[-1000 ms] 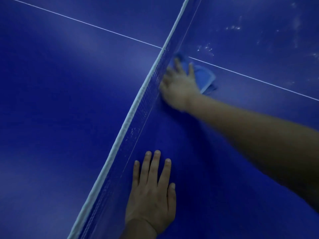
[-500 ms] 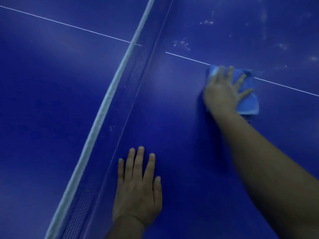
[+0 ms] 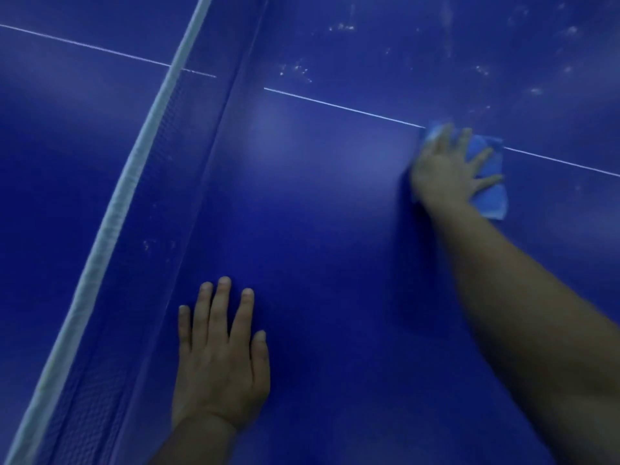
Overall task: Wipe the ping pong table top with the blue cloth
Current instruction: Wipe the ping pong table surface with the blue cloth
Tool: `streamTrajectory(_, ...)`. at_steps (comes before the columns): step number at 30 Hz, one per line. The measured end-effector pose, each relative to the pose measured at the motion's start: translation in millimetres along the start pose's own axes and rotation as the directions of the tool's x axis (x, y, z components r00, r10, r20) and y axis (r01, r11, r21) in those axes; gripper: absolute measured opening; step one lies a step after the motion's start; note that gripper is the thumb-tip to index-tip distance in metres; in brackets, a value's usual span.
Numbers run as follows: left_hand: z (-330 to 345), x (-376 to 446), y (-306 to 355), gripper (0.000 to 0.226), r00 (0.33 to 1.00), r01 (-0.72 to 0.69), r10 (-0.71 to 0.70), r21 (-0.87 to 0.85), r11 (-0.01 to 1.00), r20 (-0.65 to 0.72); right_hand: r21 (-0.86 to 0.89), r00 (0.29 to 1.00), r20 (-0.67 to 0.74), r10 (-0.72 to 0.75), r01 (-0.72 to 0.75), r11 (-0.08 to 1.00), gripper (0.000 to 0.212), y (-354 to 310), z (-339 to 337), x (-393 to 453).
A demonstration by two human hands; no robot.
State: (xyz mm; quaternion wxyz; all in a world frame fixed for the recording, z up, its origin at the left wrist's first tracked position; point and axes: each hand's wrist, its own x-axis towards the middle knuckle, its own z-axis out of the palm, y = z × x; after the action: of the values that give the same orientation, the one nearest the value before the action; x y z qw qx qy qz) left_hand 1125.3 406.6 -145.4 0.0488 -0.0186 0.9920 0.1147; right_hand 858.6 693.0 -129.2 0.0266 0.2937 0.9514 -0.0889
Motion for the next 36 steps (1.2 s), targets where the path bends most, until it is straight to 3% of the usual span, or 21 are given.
streamTrajectory(2, -1.9, 1.3, 1.5, 0.061, 1.0, 0.005, -0.005, -0.004, 1.0, -0.003, -0.079, 0.932, -0.032, -0.36, 0.357, 0.931, 0.055, -42.7, 24.0, -49.4)
streamTrajectory(4, -2.7, 1.0, 3.3, 0.061, 1.0, 0.022, -0.022, 0.007, 1.0, 0.006, -0.094, 0.686, 0.082, -0.723, 0.727, 0.68, 0.056, -74.0, 44.7, -96.6)
streamTrajectory(5, -3.4, 0.5, 3.6, 0.062, 1.0, 0.027, -0.027, 0.002, 1.0, 0.01, -0.076, 0.583, 0.153, -0.798, 0.812, 0.579, 0.056, -75.4, 44.1, -101.8)
streamTrajectory(6, -4.0, 0.7, 3.9, 0.062, 1.0, 0.028, -0.028, -0.011, 1.0, 0.008, -0.075, 0.551, 0.192, -0.812, 0.833, 0.548, 0.056, -66.2, 35.7, -85.6)
streamTrajectory(8, -4.9, 1.6, 4.0, 0.063, 1.0, 0.025, -0.025, -0.021, 0.999, 0.001, -0.222, 0.686, 0.141, -0.714, 0.725, 0.652, 0.054, -25.1, 22.2, -30.8)
streamTrajectory(10, -4.8, 2.4, 4.7, 0.063, 1.0, 0.023, -0.023, -0.028, 0.999, 0.003, -0.163, 0.925, 0.04, -0.378, 0.379, 0.911, 0.054, 31.8, 0.2, 26.2)
streamTrajectory(11, -5.0, 2.8, 4.9, 0.063, 1.0, 0.026, -0.025, -0.032, 0.999, 0.004, -0.047, 0.988, 0.009, -0.156, 0.157, 0.987, 0.054, 52.4, -12.9, 44.2)
streamTrajectory(13, -5.7, 2.1, 6.0, 0.062, 1.0, 0.025, -0.025, -0.037, 0.999, 0.013, 0.058, 0.997, 0.024, 0.07, -0.071, 0.996, 0.055, 55.7, -22.7, 45.1)
streamTrajectory(14, -6.1, 2.0, 6.3, 0.062, 1.0, 0.024, -0.024, -0.042, 0.999, 0.014, 0.027, 1.0, 0.012, 0.009, -0.01, 1.0, 0.055, 42.2, -15.9, 31.7)
streamTrajectory(16, -6.7, 1.5, 7.1, 0.062, 1.0, 0.024, -0.024, -0.047, 0.999, 0.008, -0.084, 0.922, 0.008, -0.387, 0.386, 0.919, 0.055, 4.2, 10.3, -15.8)
streamTrajectory(17, -6.4, 1.5, 7.3, 0.062, 1.0, 0.026, -0.026, -0.048, 0.998, 0.009, -0.099, 0.806, 0.038, -0.591, 0.592, 0.8, 0.055, -14.4, 22.4, -43.6)
streamTrajectory(19, -5.1, 0.4, 6.7, 0.062, 0.999, 0.033, -0.033, -0.045, 0.998, 0.015, -0.081, 0.599, 0.138, -0.789, 0.8, 0.594, 0.055, -27.0, 35.7, -69.9)
streamTrajectory(20, -4.4, 0.2, 6.0, 0.062, 0.999, 0.033, -0.033, -0.049, 0.998, 0.013, -0.071, 0.592, 0.161, -0.79, 0.805, 0.589, 0.054, -22.8, 29.4, -57.5)
streamTrajectory(22, -4.2, 0.9, 5.7, 0.062, 0.999, 0.031, -0.031, -0.054, 0.998, -0.007, -0.162, 0.769, 0.089, -0.633, 0.639, 0.752, 0.053, 6.5, 15.3, -11.0)
streamTrajectory(24, -4.9, 1.4, 7.8, 0.062, 0.999, 0.034, -0.034, -0.054, 0.998, -0.001, -0.12, 0.956, 0.007, -0.292, 0.291, 0.949, 0.053, 50.6, -2.0, 35.3)
streamTrajectory(26, -6.9, 1.5, 8.2, 0.062, 0.999, 0.041, -0.04, -0.06, 0.997, 0.011, 0.009, 1.0, 0.017, 0.005, -0.005, 1.0, 0.055, 70.1, -13.0, 48.7)
streamTrajectory(28, -8.6, -0.2, 9.4, 0.062, 0.999, 0.045, -0.044, -0.063, 0.997, 0.015, -0.009, 0.995, 0.013, -0.095, 0.095, 0.995, 0.055, 46.7, -4.3, 26.0)
streamTrajectory(30, -9.9, -0.2, 10.9, 0.063, 0.999, 0.049, -0.049, -0.073, 0.996, 0.002, -0.077, 0.884, 0.045, -0.466, 0.468, 0.88, 0.055, 10.5, 12.0, -21.0)
streamTrajectory(33, -7.2, 0.5, 8.2, 0.064, 0.999, 0.05, -0.051, -0.084, 0.995, -0.011, -0.059, 0.436, 0.183, -0.881, 0.899, 0.433, 0.057, 3.8, 28.5, -128.9)
streamTrajectory(35, -6.2, 1.6, 6.6, 0.063, 0.999, 0.04, -0.042, -0.088, 0.995, -0.026, 0.058, 0.106, 0.234, -0.966, 0.991, 0.123, 0.051, 52.9, 30.8, -184.4)
streamTrajectory(36, -5.7, 1.2, 6.5, 0.063, 0.999, 0.032, -0.034, -0.078, 0.996, -0.027, 0.081, 0.022, 0.261, -0.965, 0.996, 0.044, 0.049, 76.0, 25.1, -187.2)
